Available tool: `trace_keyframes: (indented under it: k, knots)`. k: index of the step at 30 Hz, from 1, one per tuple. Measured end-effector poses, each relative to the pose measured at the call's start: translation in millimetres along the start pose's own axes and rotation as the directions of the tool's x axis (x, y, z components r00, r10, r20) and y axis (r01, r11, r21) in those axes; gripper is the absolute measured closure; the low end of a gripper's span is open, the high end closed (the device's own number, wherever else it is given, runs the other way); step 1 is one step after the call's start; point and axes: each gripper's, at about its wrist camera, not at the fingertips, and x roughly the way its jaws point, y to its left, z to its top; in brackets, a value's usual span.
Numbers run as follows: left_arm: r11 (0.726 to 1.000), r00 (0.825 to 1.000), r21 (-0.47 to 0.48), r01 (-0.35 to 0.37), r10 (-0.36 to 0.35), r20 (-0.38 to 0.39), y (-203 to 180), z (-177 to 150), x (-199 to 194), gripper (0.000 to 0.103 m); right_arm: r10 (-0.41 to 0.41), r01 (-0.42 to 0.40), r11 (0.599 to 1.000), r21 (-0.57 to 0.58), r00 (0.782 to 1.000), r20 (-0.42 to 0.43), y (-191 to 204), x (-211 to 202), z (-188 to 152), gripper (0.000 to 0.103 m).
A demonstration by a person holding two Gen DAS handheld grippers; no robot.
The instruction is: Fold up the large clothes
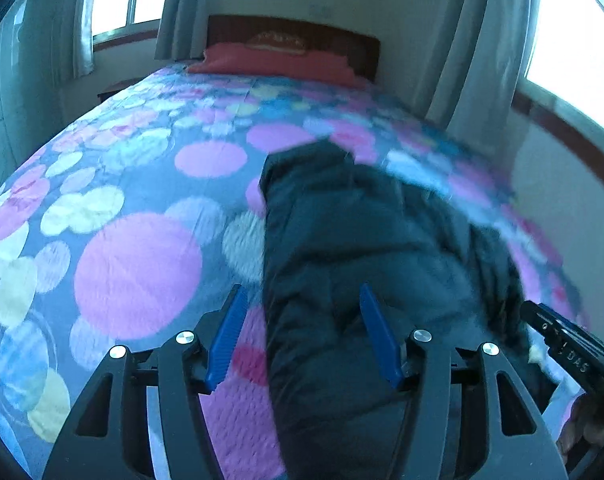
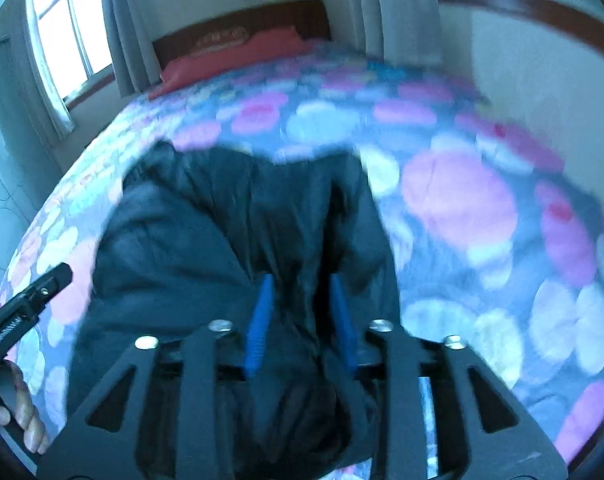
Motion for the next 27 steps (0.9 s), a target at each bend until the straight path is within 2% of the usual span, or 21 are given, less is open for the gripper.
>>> trace_keyframes:
  k: [3,6,9,12,14,19,27]
  knots:
    - [1.000,1.000,0.004,-0.010,0.010,0.003,-10,15,11,0.044,0.028,-0.026,0.999,-0.046,0.999,0.033,11,9,22,0.067]
    - [1.000,0.999,0.006,-0.022,0.022,-0.030,-17,19,30,0.044,0.031,-0.031,0.997,-0.065,1.000,0.001,11,32,28,0.067]
    - [1.000,0.997,-0.011,-0.020,0.019,-0.074,-19,13,47,0.044,-0.002,-0.001,0.998,-0.058,0.999,-0.054,1,63,24,0.068]
    - [0.999,0.996,-0.015,-0.035,0.034,-0.085,-21,6,62,0.042,-0.020,0.016,0.999,-0.037,0.995,-0.093,-13,85,12,0.066]
    - [0.999,0.994,-0.004,-0.053,0.052,-0.100,-22,3,72,0.037,0.002,-0.004,1.000,-0.018,0.994,-0.109,-20,99,3,0.057]
    - [0.997,0.991,0.028,-0.066,0.069,-0.115,-24,-1,88,0.033,0.015,-0.015,1.000,0.003,0.994,-0.105,-24,116,-11,0.056]
    - [0.993,0.991,0.062,-0.102,0.107,-0.083,-26,-11,102,0.033,-0.007,0.006,1.000,-0.012,0.997,-0.077,-19,125,-21,0.056]
